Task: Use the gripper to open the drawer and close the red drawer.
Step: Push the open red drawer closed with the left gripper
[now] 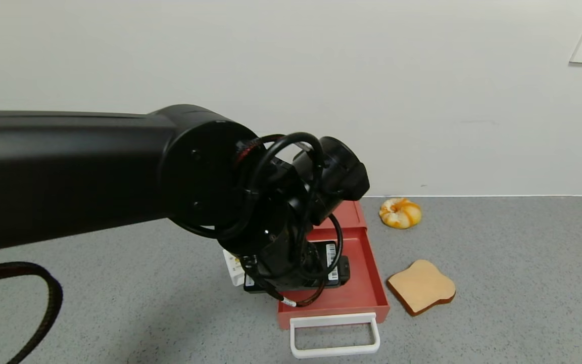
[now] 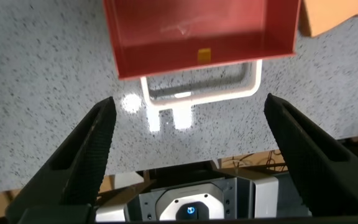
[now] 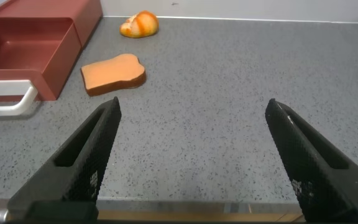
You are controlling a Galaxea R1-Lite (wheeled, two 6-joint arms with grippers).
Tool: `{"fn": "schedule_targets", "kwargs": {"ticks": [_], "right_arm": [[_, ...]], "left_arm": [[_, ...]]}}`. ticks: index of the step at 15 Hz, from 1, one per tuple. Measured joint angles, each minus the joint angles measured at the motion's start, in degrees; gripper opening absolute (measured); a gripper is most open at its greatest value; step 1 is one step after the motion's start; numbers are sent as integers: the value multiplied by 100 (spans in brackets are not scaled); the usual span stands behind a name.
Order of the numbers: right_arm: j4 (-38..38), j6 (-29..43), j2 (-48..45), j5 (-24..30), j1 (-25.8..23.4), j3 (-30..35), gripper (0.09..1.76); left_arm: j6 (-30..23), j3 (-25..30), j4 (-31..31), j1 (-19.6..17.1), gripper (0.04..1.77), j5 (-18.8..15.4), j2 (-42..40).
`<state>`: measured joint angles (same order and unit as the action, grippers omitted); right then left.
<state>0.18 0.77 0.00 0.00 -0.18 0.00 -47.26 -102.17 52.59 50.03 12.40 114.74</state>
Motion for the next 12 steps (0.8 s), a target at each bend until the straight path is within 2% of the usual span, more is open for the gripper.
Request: {"fn": "schedule_targets", "kwargs": {"ticks": [5,12], "right_arm": [[0,0,0,-2,0,0,171],[-2,2,0,0,0,0,171]], "left_arm": [[-201,-41,217,388,172,-11,369],[-692,-539,460,686,172,-100,1042]]}}
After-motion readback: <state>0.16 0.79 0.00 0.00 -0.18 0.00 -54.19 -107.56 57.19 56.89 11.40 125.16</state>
